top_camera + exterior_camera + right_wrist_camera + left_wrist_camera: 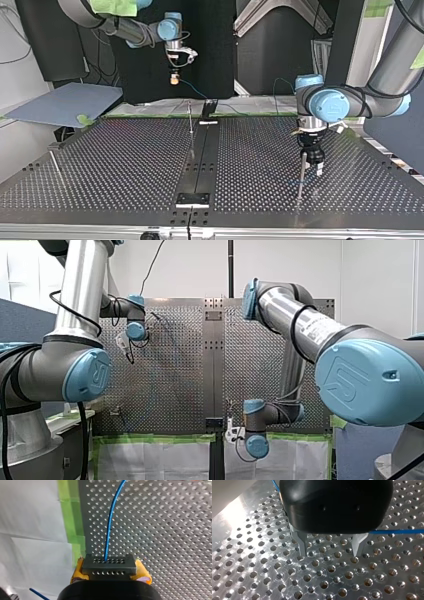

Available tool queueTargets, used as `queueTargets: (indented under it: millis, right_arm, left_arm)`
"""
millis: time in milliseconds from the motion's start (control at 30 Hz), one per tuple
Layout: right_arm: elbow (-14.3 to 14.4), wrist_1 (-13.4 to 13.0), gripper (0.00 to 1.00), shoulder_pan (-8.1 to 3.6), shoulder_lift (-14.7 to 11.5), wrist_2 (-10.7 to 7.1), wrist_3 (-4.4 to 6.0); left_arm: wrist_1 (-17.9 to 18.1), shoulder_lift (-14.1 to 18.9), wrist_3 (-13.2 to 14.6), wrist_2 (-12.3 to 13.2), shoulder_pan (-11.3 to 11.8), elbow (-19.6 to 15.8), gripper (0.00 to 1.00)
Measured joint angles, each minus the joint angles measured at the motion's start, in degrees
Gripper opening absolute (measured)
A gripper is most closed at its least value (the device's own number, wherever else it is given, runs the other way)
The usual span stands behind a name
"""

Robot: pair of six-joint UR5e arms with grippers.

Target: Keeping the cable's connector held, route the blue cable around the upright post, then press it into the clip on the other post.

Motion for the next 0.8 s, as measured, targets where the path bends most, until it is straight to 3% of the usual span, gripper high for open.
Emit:
queueTargets:
  millis: [367,800]
  right_arm:
    - [5.27,-5.26,0.0,-0.19,-4.95,-0.25,0.18]
    - [11.29,-11.29,0.0,-0.93,-5.44,-3.37,1.03]
  left_arm:
    - [-0.99,0.0,0.05,-0.1,-0.48,0.0,0.87]
    - [-2.67,0.01,0.11,-0.29,-1.39,0.0,0.87]
